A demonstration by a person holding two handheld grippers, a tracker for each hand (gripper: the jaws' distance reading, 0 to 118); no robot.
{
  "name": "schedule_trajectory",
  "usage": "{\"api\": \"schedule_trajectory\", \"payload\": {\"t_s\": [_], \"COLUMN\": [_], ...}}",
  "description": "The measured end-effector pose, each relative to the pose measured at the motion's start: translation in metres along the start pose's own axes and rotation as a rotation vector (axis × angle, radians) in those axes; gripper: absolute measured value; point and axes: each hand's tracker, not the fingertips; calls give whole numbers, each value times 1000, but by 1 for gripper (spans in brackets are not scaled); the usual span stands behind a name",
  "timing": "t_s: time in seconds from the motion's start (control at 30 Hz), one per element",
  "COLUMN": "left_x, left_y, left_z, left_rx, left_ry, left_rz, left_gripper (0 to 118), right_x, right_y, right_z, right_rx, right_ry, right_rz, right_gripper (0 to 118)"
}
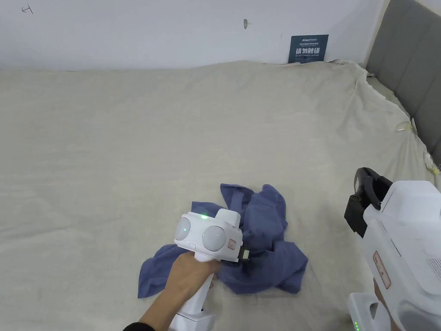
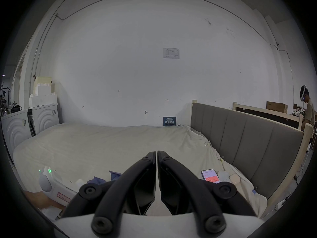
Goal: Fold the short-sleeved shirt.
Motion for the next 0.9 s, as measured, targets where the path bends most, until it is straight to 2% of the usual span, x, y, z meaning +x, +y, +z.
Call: {"api": "schedule_trajectory", "payload": {"t_s": [0.03,0.07,0.1,0.17,0.2,0.47,0.63,0.7,0.77,0.87,0.9], "left_x": [0,1,-1,-4,-4,-22,-36,-40,-44,-48,-49], "left_y": [2,2,2,4,5,5,-10,-18,-27,-40,-43], "left_z": [6,16,27,53,69,172,208,216,220,225,226], "left_rx": [26,63,112,228,290,650,830,887,942,1002,1000], "left_ry": [17,42,41,48,68,279,440,509,556,605,604], "left_rz": [14,38,57,80,95,127,125,104,76,31,28], "left_gripper": [33,50,74,101,107,107,106,102,89,56,39], "right_x": [-1,-3,-4,-6,-7,-13,-13,-13,-15,-16,-17], "right_y": [1,1,3,5,7,20,25,26,27,28,28], "right_z": [0,1,1,2,2,7,7,7,7,8,7], "right_rx": [1,2,5,10,14,54,79,86,91,95,97], "right_ry": [1,3,7,12,15,29,32,34,35,37,37], "right_rz": [2,3,2,-1,1,4,9,10,11,10,10], "right_gripper": [2,2,2,2,2,2,2,2,2,2,2]}}
